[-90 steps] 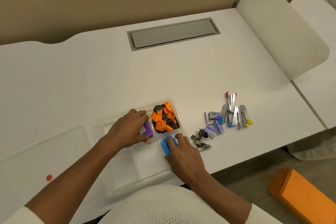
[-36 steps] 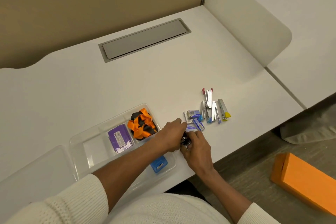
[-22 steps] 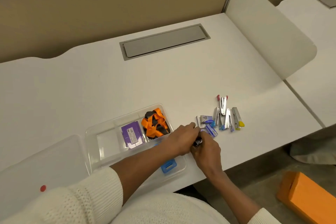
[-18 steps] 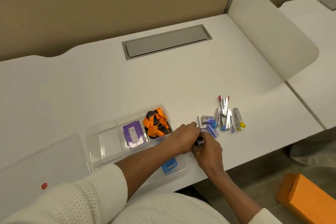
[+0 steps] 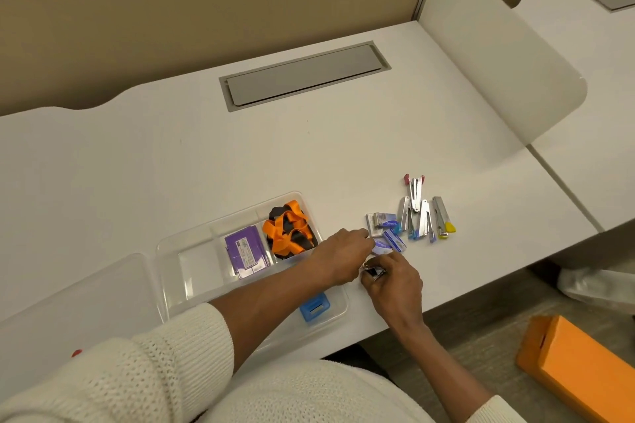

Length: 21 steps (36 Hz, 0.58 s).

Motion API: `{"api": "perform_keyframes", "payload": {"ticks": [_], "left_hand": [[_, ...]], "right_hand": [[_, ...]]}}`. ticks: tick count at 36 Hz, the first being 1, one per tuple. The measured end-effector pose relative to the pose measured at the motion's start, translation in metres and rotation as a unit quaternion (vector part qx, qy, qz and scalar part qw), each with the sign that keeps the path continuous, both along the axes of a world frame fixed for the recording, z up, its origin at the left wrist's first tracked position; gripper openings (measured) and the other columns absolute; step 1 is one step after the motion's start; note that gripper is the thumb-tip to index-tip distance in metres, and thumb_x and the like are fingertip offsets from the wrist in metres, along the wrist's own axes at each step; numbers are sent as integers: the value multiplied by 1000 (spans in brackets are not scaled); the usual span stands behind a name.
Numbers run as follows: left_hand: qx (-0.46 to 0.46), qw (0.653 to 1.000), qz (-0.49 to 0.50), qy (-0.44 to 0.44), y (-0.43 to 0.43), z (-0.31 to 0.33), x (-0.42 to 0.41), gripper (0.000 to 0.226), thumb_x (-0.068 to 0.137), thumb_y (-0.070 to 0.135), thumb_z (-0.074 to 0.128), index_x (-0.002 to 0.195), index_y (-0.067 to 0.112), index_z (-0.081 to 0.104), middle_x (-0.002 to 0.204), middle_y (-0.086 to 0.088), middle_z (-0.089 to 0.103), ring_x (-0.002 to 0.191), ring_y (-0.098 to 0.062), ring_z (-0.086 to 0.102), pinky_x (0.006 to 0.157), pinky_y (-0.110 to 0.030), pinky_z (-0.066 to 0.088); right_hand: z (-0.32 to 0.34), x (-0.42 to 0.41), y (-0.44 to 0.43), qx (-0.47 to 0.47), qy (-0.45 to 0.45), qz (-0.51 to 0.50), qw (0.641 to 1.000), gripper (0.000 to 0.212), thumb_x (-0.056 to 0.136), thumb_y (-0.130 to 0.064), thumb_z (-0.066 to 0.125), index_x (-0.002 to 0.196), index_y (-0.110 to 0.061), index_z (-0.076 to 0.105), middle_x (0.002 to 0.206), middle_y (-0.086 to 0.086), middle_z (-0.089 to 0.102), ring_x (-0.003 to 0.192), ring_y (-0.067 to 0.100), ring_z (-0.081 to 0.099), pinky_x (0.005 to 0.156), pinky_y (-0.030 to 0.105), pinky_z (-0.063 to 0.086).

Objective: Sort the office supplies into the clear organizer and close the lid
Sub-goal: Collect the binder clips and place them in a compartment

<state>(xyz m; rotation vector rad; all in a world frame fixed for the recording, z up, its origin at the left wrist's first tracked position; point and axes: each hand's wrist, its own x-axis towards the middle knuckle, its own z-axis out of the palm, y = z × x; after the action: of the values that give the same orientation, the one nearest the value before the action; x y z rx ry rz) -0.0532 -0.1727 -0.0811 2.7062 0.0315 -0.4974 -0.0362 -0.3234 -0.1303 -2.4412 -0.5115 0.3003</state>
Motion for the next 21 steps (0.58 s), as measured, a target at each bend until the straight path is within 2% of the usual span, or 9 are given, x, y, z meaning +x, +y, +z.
{"api": "perform_keyframes", "payload": {"ticks": [7, 10, 13, 17, 21], "left_hand": [[-24, 999, 26, 2, 8, 5, -1, 21, 88, 4, 70, 106, 6, 61, 109, -15, 62, 84, -25, 49, 68, -33, 33], [-47, 998, 38, -4, 11, 7, 0, 22, 85, 8, 72, 105, 7, 63, 106, -13, 64, 87, -25, 53, 69, -37, 42], [-65, 996, 58, -22, 16, 11, 0, 24, 84, 10, 75, 105, 9, 64, 106, -11, 66, 93, -28, 59, 77, -41, 53], [-100, 988, 99, -70, 28, 26, -6, 24, 81, 13, 76, 104, 11, 67, 105, -8, 69, 94, -26, 62, 79, -42, 54], [-139, 969, 170, -116, 42, 50, -25, 23, 82, 15, 75, 104, 14, 69, 101, -2, 70, 91, -19, 64, 77, -36, 54]], "right_hand": [[-2, 1, -8, 17, 23, -32, 999, 18, 78, -24, 88, 91, -17, 79, 93, 1, 74, 79, 15, 67, 77, 36, 61], [1, 2, -10, 26, 41, -37, 998, 15, 78, -19, 88, 89, -16, 79, 90, 1, 74, 77, 15, 67, 75, 34, 60], [4, 4, -12, 35, 50, -47, 997, 14, 79, -17, 88, 89, -16, 79, 91, 2, 75, 78, 17, 69, 76, 34, 61], [8, 7, -13, 33, 54, -53, 997, 15, 80, -19, 87, 92, -17, 78, 94, 3, 75, 80, 17, 69, 79, 32, 59], [18, 10, -15, 41, 73, -58, 995, 16, 81, -20, 86, 94, -17, 78, 93, 2, 75, 78, 15, 70, 80, 38, 64]]}}
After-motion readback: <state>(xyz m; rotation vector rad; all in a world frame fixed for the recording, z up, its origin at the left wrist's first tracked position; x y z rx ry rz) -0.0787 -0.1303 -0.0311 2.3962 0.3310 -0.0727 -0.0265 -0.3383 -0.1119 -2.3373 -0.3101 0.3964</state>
